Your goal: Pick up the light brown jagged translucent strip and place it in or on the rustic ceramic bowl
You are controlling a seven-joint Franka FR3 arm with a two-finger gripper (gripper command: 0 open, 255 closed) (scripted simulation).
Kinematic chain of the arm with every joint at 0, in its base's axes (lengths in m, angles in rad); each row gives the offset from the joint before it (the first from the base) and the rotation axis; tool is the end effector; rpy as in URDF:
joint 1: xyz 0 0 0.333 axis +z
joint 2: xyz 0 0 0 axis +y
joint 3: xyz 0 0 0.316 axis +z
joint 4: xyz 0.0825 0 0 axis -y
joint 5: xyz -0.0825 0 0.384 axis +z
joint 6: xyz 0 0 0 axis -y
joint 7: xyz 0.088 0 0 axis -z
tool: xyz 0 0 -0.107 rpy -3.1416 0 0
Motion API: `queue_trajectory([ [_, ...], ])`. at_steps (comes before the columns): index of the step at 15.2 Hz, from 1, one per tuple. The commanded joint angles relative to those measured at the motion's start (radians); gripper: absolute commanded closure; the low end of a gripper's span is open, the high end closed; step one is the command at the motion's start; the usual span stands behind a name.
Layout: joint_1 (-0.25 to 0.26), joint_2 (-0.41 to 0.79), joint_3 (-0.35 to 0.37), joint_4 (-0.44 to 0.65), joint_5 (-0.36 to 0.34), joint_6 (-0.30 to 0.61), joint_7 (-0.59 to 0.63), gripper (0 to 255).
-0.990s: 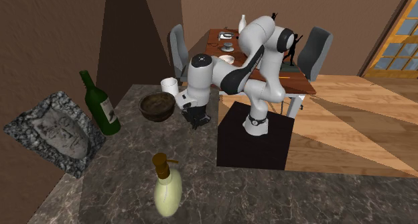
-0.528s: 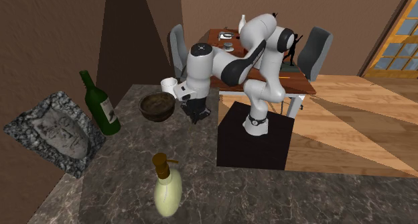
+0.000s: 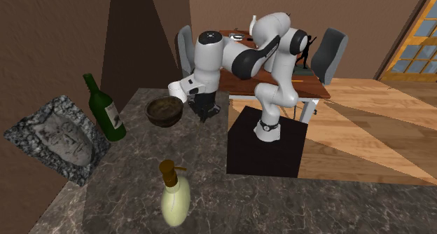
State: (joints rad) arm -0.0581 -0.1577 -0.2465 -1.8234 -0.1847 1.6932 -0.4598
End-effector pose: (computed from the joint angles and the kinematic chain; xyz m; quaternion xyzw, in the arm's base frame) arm 0.4828 -0.1792 0.5976 0.9933 0.0887 -0.0162 0.0717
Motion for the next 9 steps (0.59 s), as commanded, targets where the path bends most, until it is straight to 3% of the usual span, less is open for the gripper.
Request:
queue_trajectory([
  [1,0.001,0.005,0.001,0.033,0.002,-0.028,-0.004,255],
  [6,0.002,0.017,0.002,0.102,0.006,-0.085,-0.013,255],
  [9,-0.030,0.042,-0.043,0.126,0.009,-0.072,-0.089,255],
])
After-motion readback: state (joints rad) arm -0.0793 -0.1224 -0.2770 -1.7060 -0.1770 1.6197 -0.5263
